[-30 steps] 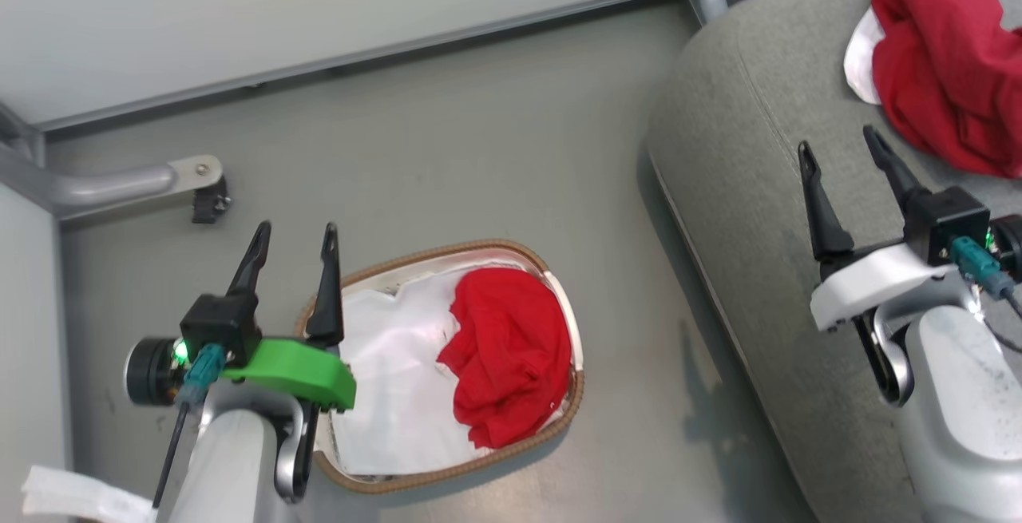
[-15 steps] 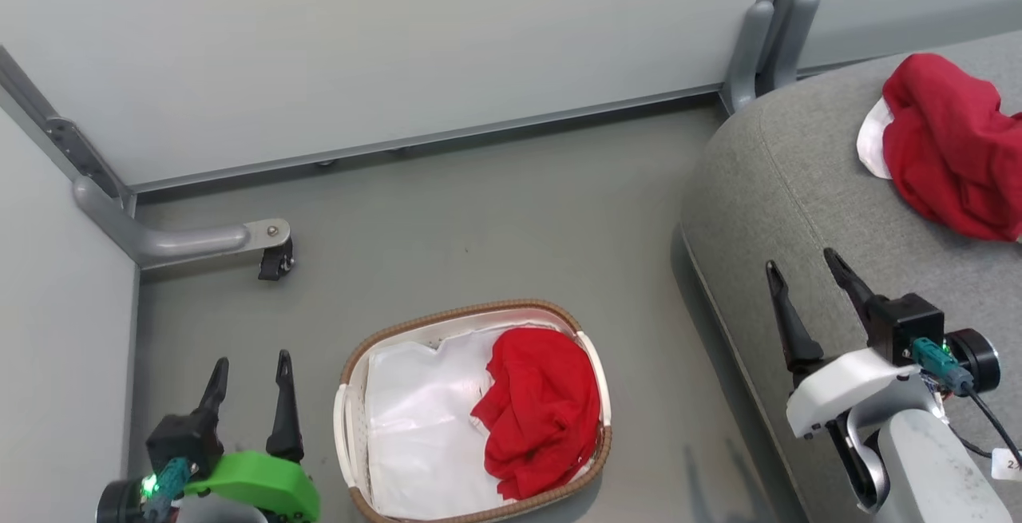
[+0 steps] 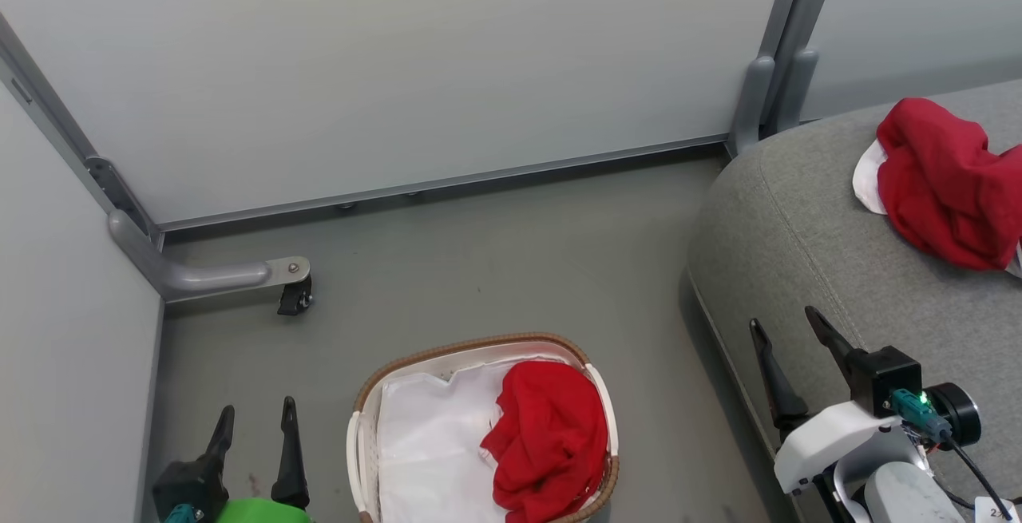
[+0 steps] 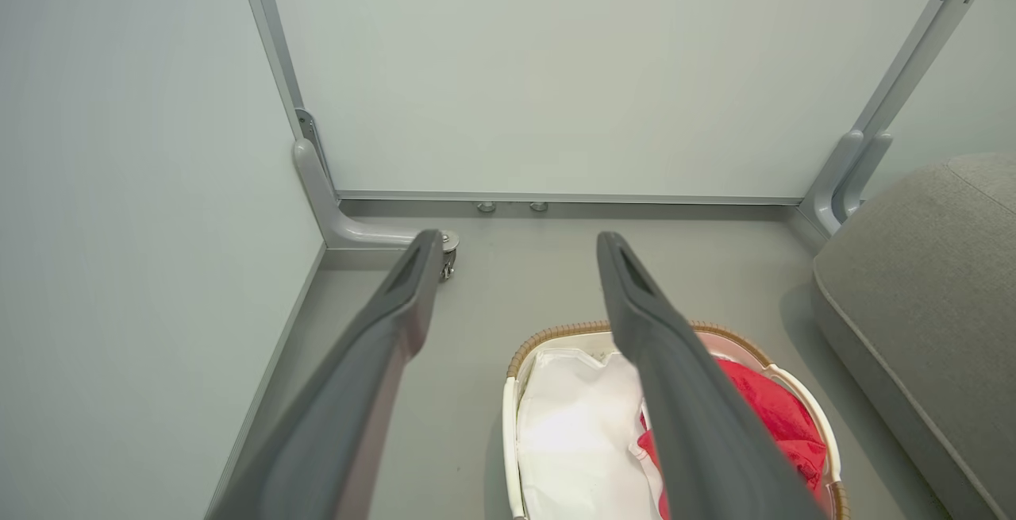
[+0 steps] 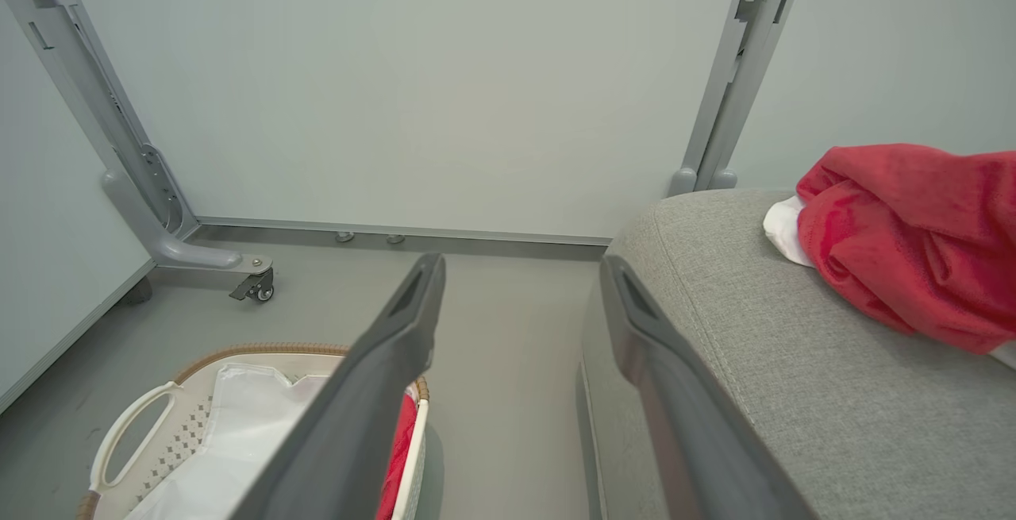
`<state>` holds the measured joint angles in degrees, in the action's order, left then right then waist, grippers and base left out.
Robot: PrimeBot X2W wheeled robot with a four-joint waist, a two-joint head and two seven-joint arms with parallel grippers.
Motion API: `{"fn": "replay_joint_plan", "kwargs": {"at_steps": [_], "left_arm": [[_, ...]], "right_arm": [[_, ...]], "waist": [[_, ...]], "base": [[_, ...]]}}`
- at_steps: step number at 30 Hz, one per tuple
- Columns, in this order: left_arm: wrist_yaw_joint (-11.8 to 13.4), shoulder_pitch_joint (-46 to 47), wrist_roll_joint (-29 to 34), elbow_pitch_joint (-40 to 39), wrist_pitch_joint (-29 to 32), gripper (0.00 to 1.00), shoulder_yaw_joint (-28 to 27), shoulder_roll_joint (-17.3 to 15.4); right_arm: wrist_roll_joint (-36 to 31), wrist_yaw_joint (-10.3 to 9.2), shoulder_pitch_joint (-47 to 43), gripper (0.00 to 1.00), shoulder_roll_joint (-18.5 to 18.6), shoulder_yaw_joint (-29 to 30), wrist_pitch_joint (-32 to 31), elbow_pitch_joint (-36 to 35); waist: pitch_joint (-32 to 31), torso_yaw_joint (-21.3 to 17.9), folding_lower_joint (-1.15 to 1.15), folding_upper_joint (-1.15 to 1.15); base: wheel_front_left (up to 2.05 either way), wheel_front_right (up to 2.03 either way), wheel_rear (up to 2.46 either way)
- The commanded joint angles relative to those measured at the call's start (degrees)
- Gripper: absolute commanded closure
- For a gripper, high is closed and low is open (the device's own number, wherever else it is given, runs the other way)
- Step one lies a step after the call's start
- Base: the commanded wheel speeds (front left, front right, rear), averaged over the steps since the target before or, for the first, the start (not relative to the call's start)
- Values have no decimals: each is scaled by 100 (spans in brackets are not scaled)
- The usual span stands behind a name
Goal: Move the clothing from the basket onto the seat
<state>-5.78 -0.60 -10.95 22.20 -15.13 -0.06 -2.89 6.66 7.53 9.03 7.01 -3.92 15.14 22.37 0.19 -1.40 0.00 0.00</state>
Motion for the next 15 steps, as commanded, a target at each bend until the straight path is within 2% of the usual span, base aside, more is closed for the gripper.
{"fn": "replay_joint_plan", "kwargs": {"at_steps": [1, 9, 15], "left_arm": [[38, -105, -25, -36, -3, 0, 0, -6], [56, -260, -135, -77, -3, 0, 68, -5], [-33, -146, -217, -15, -3, 0, 195, -5]], "right_arm": [[12, -8, -90, 0, -10, -1, 1, -19], [38, -8, -163, 0, -36, -34, 1, -28], [45, -8, -37, 0, -28, -59, 1, -99]], "waist": [[-33, 6, 0, 0], [-57, 9, 0, 0], [94, -32, 0, 0]], "base": [[0, 0, 0], [0, 0, 0], [0, 0, 0]]}}
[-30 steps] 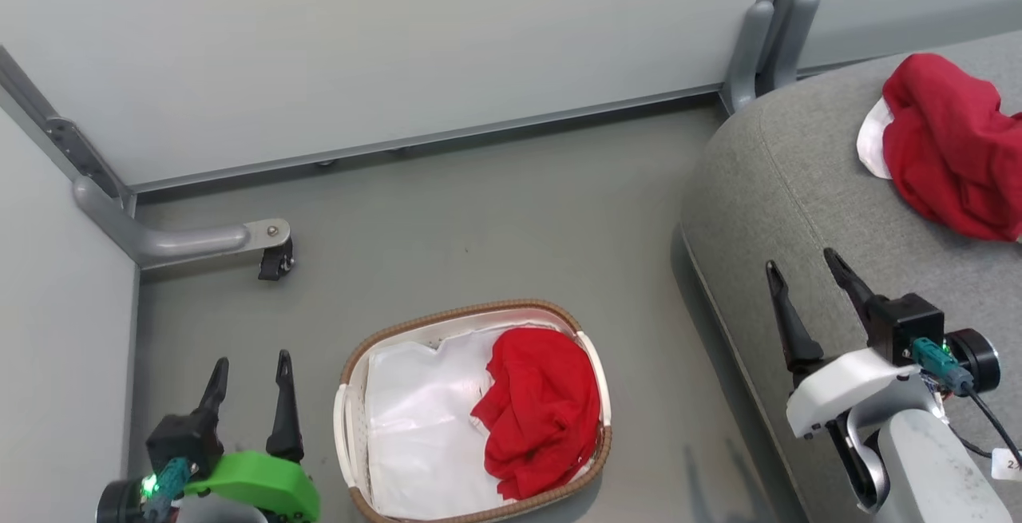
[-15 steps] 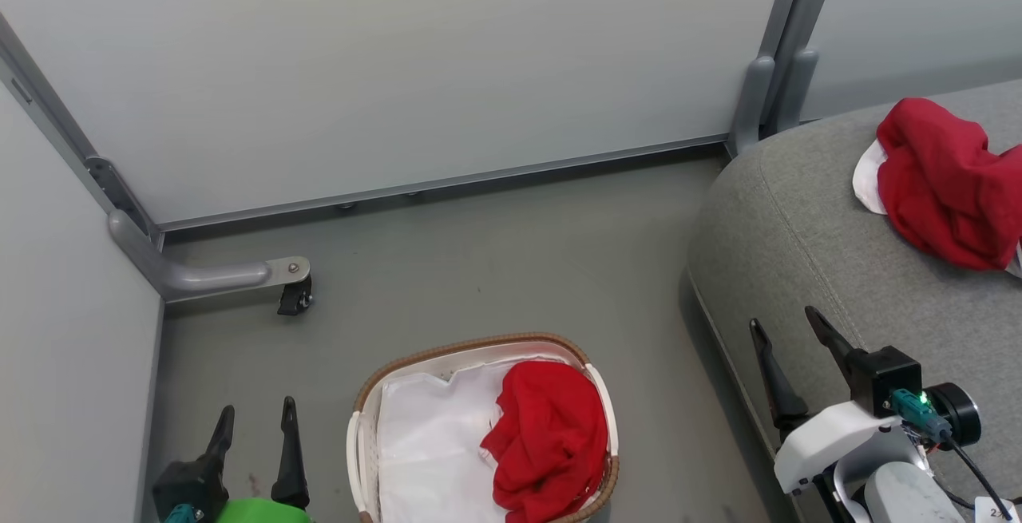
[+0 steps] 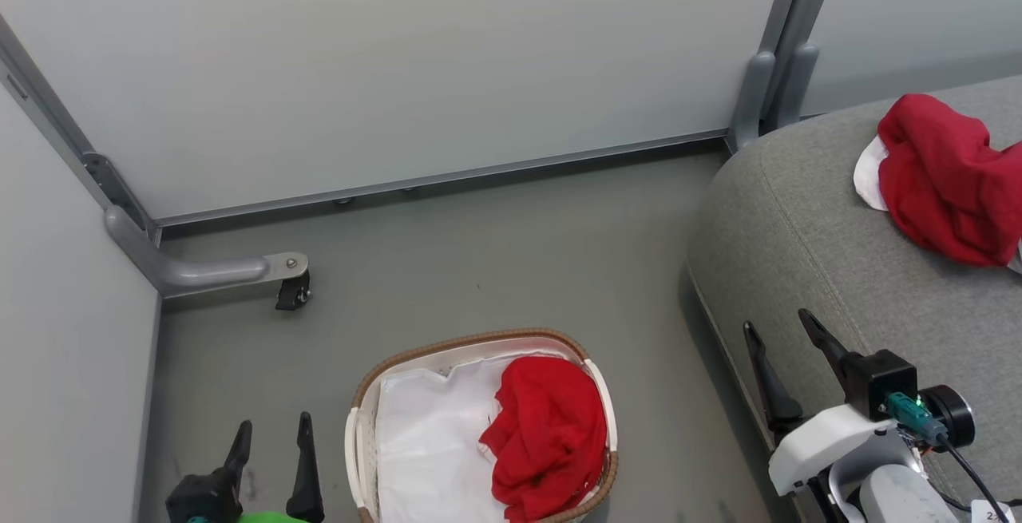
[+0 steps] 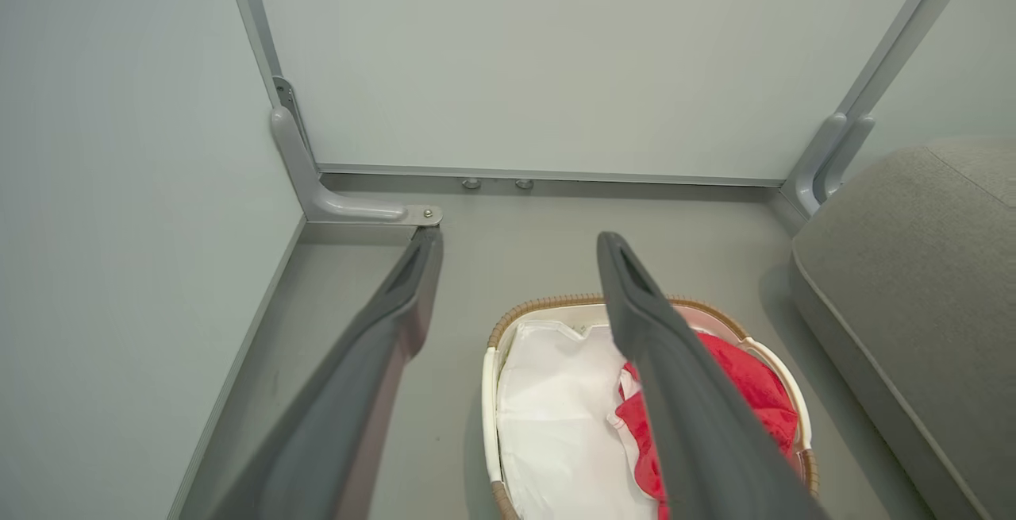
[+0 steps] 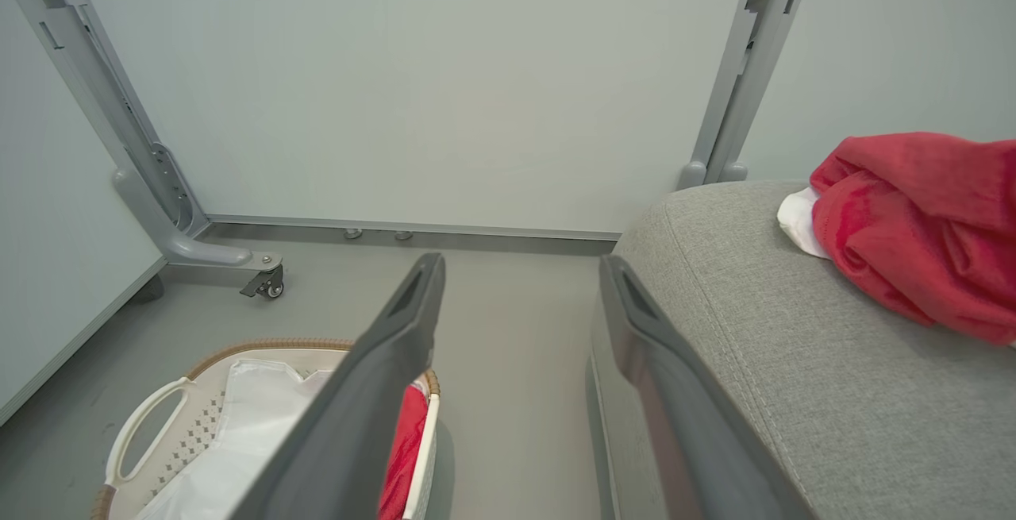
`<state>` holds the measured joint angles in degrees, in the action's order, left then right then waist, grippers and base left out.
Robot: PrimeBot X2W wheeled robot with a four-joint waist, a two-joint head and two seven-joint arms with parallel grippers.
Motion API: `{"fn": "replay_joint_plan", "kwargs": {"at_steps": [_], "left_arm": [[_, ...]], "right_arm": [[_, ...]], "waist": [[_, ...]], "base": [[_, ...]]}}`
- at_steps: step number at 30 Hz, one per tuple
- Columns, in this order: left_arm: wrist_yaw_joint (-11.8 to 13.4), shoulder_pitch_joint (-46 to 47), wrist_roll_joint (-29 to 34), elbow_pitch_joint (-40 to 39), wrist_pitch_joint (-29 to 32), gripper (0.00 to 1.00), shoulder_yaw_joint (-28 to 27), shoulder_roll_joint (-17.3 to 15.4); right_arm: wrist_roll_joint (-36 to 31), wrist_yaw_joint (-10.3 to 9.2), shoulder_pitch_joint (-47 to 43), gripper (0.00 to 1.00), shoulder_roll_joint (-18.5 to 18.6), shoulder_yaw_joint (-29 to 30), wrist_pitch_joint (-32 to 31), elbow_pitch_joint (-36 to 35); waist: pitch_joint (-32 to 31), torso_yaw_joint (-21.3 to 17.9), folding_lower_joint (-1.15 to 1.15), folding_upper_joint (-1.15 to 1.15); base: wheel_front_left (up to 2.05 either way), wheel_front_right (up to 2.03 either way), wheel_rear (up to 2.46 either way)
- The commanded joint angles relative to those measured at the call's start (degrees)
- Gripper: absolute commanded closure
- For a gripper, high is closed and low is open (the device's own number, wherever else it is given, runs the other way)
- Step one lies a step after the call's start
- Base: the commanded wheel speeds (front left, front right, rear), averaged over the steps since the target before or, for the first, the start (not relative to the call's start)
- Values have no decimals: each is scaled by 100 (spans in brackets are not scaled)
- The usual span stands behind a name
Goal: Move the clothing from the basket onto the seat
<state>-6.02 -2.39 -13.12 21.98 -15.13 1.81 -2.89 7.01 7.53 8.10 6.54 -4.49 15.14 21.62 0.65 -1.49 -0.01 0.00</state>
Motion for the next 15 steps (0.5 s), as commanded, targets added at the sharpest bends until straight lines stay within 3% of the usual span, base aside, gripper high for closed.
{"fn": "replay_joint_plan", "kwargs": {"at_steps": [1, 15], "left_arm": [[-34, 65, -9, 32, -3, 0, 61, -5], [-141, 1367, -395, 479, -3, 0, 547, -9]], "right_arm": [[24, -8, 79, 0, 10, 9, 1, -50], [107, -8, 1121, 0, -160, -225, 1, -578]], "waist": [[74, -36, 1, 0], [1672, -688, 1, 0]], "base": [[0, 0, 0], [0, 0, 0]]}}
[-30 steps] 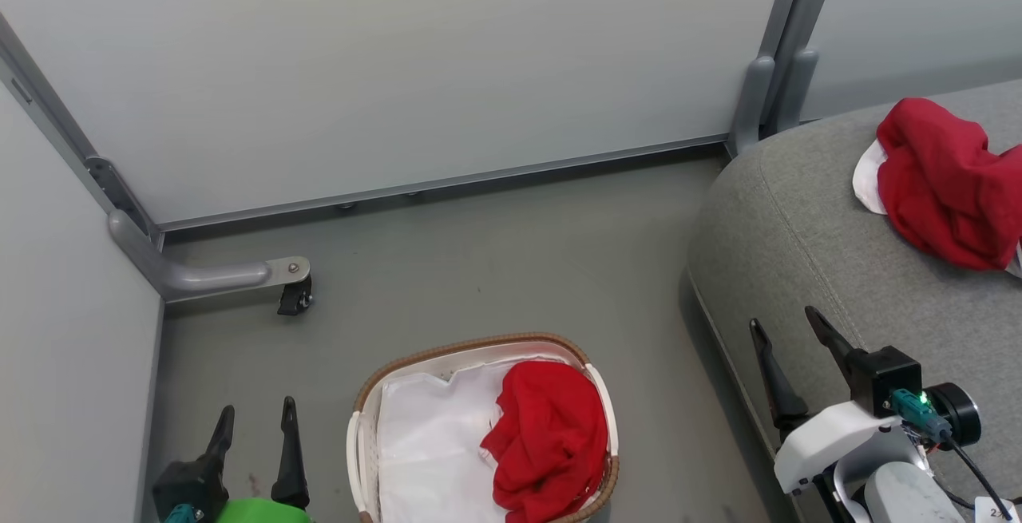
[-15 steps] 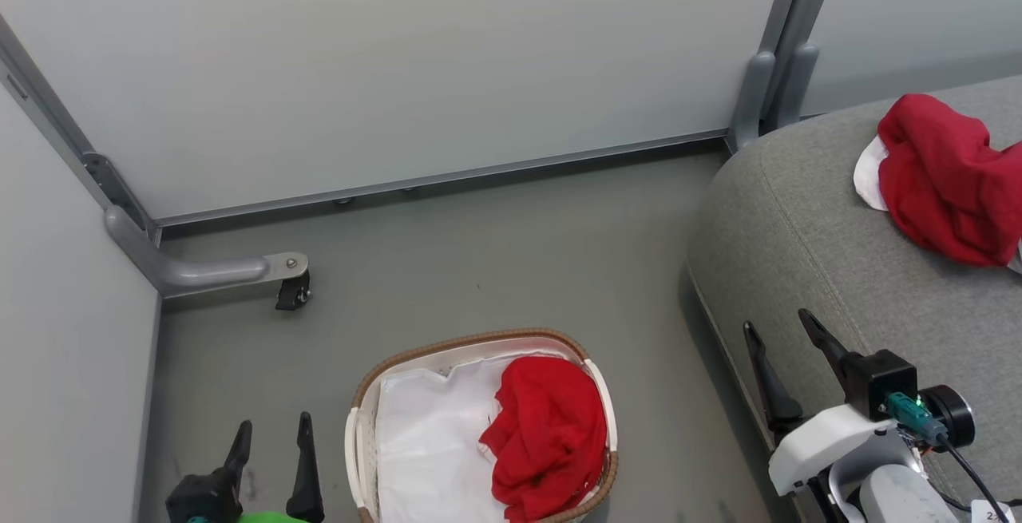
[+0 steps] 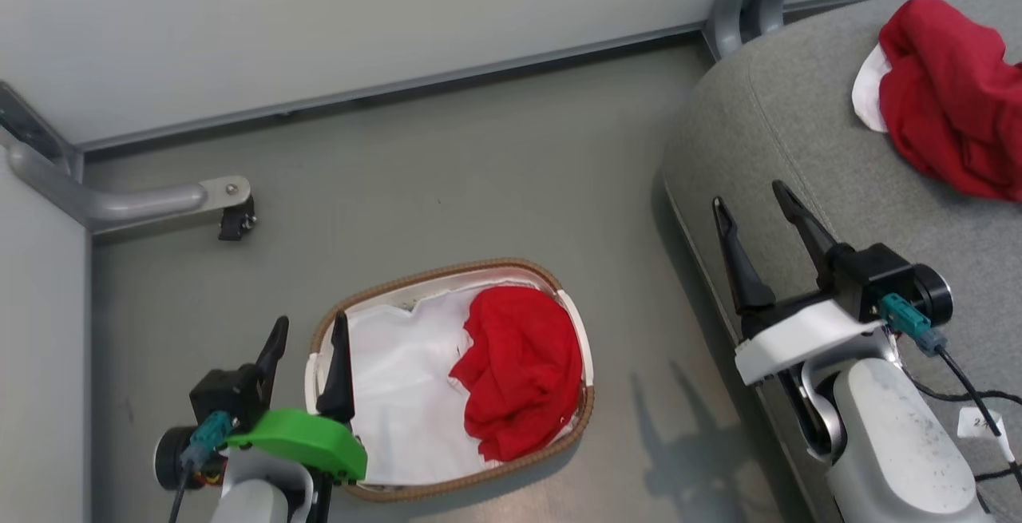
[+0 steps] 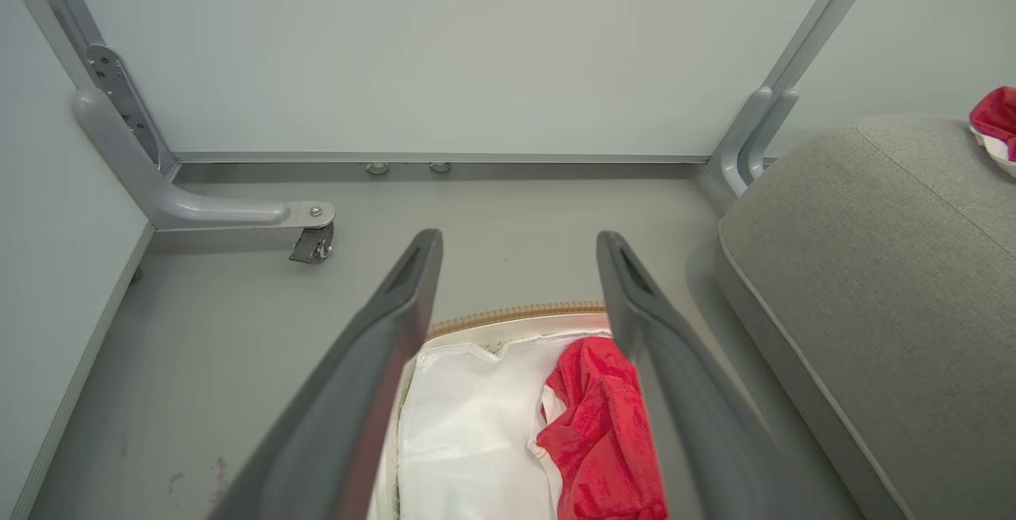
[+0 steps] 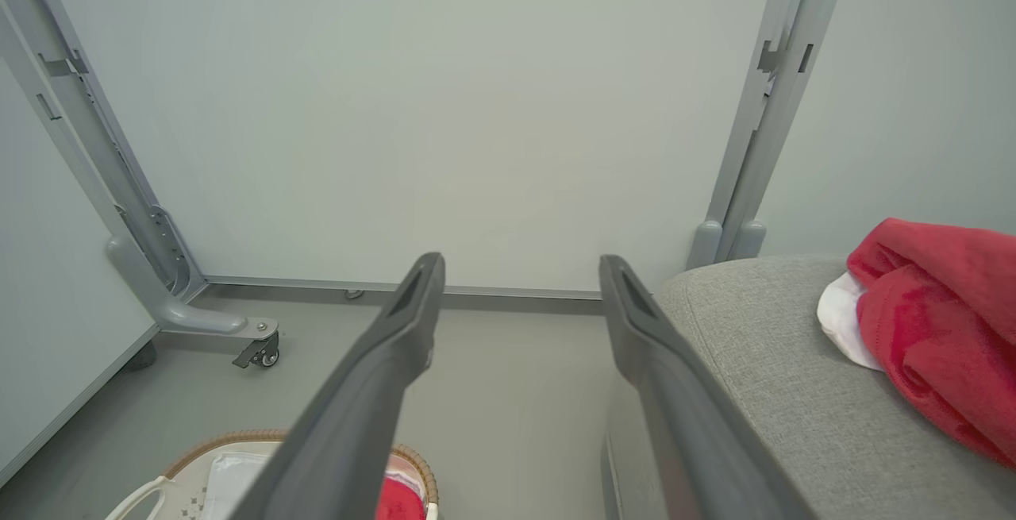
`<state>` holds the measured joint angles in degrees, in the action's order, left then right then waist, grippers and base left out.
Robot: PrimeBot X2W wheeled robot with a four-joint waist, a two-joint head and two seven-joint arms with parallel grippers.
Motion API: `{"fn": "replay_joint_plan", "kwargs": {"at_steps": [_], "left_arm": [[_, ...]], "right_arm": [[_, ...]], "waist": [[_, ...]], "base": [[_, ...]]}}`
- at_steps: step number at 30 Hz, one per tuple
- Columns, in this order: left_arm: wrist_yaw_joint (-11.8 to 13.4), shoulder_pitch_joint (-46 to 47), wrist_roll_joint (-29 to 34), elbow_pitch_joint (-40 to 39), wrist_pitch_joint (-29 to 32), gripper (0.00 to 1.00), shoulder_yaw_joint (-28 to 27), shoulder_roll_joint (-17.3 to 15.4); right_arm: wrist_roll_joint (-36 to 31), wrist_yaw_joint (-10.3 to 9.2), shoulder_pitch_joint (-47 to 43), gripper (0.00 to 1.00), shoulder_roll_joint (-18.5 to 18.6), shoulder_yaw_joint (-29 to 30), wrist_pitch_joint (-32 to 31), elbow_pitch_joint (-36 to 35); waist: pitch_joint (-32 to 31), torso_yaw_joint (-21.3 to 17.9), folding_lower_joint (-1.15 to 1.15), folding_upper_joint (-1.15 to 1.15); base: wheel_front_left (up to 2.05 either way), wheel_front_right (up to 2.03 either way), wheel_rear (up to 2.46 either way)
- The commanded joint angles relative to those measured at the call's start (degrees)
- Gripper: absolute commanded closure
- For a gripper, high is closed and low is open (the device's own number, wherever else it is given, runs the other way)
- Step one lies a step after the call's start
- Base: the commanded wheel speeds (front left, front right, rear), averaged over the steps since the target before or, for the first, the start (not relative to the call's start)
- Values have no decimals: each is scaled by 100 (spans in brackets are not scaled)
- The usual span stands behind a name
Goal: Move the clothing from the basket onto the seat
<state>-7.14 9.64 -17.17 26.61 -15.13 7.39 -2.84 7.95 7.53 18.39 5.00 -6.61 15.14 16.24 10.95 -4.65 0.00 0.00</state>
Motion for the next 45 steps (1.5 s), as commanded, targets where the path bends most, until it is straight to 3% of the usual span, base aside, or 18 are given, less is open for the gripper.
{"fn": "replay_joint_plan", "kwargs": {"at_steps": [1, 12, 25, 45], "left_arm": [[-33, 275, 18, 57, -3, 0, 8, -16], [-45, 1362, 115, 685, -3, 0, 307, -31], [-47, 2204, -29, 1340, -3, 0, 848, -258], [-46, 3341, -201, 2920, -3, 0, 1653, -404]], "right_arm": [[23, -8, 172, 0, -24, -22, 1, -72], [53, -8, 936, 0, -176, -229, 1, -479], [247, -8, 1346, 0, -207, -487, 1, -853], [222, -8, 1615, 0, -203, -657, 1, -1227]], "waist": [[760, -417, 0, 0], [2013, -974, 0, 0], [3033, -1420, 0, 0], [3884, -1602, 0, 0]], "base": [[0, 0, 0], [0, 0, 0], [0, 0, 0], [0, 0, 0]]}}
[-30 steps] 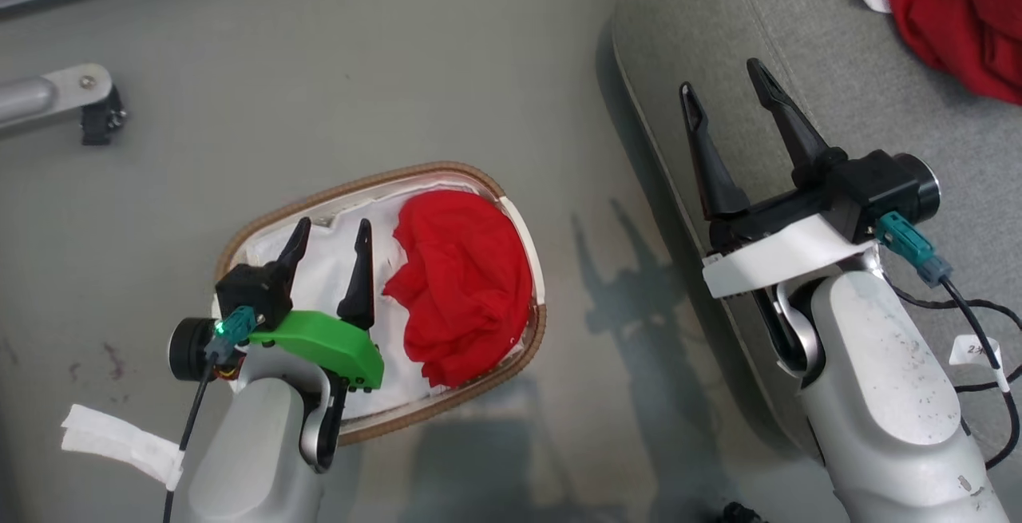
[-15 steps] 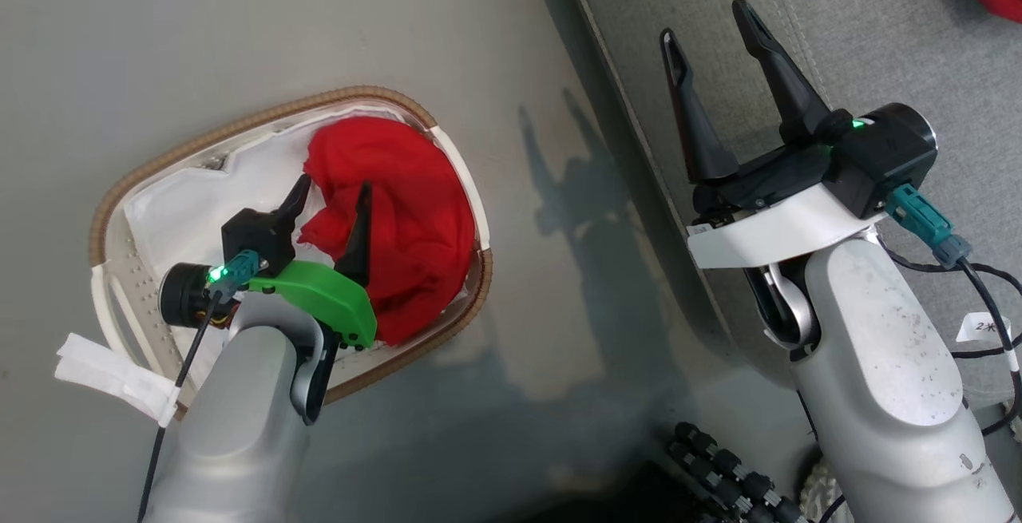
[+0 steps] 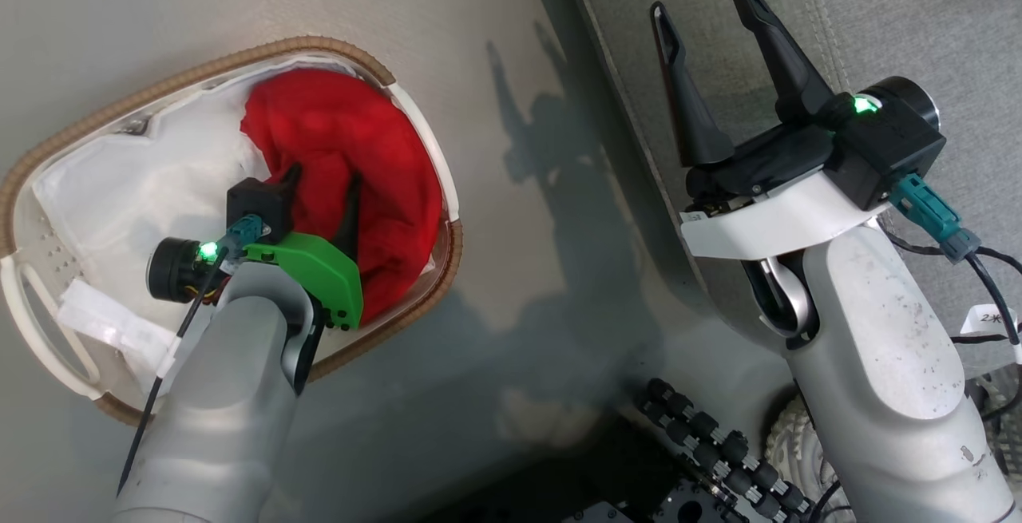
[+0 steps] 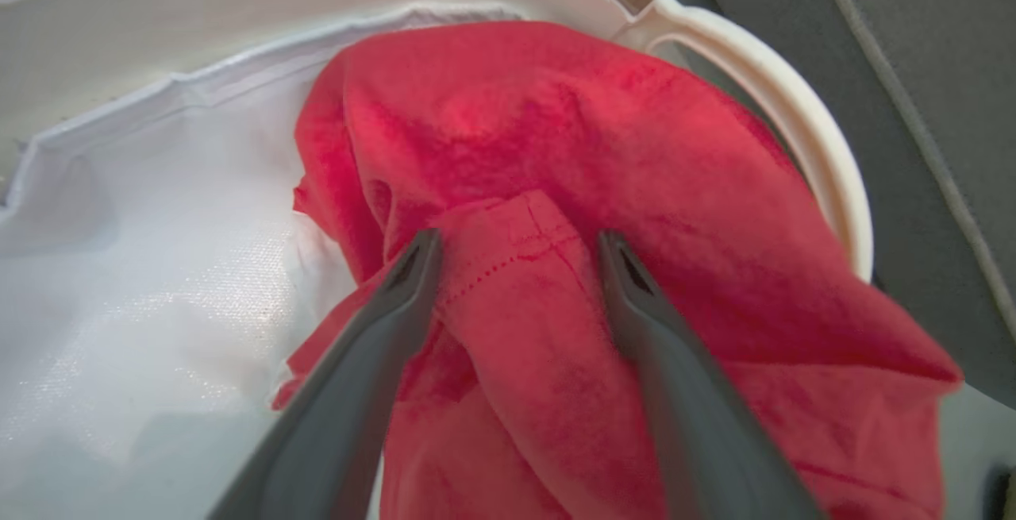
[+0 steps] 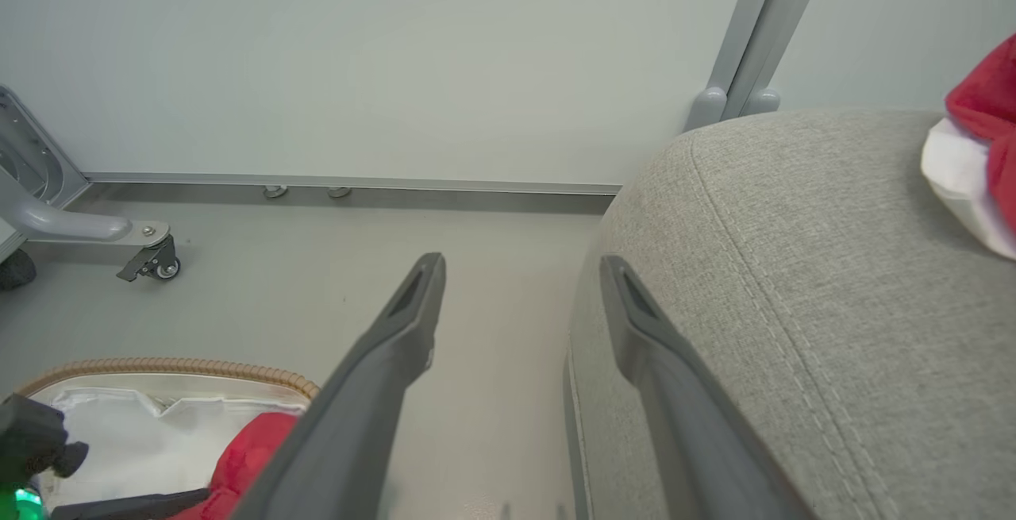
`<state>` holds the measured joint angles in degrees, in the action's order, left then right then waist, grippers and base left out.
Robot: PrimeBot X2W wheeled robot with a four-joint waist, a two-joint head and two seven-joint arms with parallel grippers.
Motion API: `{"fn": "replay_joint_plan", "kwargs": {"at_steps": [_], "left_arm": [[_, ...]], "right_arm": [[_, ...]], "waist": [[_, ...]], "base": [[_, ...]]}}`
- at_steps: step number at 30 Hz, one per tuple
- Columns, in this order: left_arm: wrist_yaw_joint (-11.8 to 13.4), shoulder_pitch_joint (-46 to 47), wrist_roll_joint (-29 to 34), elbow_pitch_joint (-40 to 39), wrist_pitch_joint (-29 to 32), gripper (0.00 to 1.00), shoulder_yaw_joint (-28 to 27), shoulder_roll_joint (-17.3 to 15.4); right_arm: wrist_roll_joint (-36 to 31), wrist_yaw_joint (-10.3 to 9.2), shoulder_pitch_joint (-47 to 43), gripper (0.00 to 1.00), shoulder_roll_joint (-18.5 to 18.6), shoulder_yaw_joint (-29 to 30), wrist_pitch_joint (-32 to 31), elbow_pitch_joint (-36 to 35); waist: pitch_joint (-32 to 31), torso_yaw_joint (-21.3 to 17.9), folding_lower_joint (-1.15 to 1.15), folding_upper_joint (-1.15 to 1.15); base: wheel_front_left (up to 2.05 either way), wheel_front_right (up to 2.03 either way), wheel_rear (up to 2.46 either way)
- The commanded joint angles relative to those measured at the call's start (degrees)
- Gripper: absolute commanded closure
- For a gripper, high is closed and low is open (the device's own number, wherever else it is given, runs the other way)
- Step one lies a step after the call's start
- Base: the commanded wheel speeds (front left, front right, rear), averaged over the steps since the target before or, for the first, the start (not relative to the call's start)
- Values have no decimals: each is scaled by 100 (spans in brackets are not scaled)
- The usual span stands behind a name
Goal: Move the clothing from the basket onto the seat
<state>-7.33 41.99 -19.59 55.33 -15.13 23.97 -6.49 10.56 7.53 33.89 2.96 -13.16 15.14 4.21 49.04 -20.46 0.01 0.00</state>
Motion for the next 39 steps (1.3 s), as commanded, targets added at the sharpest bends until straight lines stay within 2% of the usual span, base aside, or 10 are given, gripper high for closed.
{"fn": "replay_joint_plan", "kwargs": {"at_steps": [1, 14, 22, 24, 30, 39], "left_arm": [[-26, 154, 32, 141, -3, 0, 19, -21], [-23, 849, -42, 1394, 33, 0, 465, 30], [-22, 1116, -60, 1672, 40, 0, 670, 4], [-22, 1139, -85, 1702, 41, 100, 712, 8], [-22, 1108, -212, 1693, 7, 100, 780, 10], [-22, 569, -413, 1108, -4, 100, 846, 72]], "right_arm": [[-42, -8, 75, 0, 1, -3, 1, -33], [-109, -8, 220, 0, 2, -36, 1, -172], [-116, -8, 256, 0, 2, -38, 1, -259], [-103, -8, 265, 0, 2, -55, 1, -263], [-30, -8, 341, 0, 4, -97, 1, -185], [-114, -8, 194, 0, 7, -84, 1, 137]], "waist": [[97, -16, -1, 0], [408, 40, -1, 0], [480, 88, -1, 0], [477, 84, -1, 0], [361, 32, -1, 0], [-426, 234, -1, 0]], "base": [[0, 0, 0], [0, 0, 0], [0, 0, 0], [0, 0, 0], [0, 0, 0], [0, 0, 0]]}}
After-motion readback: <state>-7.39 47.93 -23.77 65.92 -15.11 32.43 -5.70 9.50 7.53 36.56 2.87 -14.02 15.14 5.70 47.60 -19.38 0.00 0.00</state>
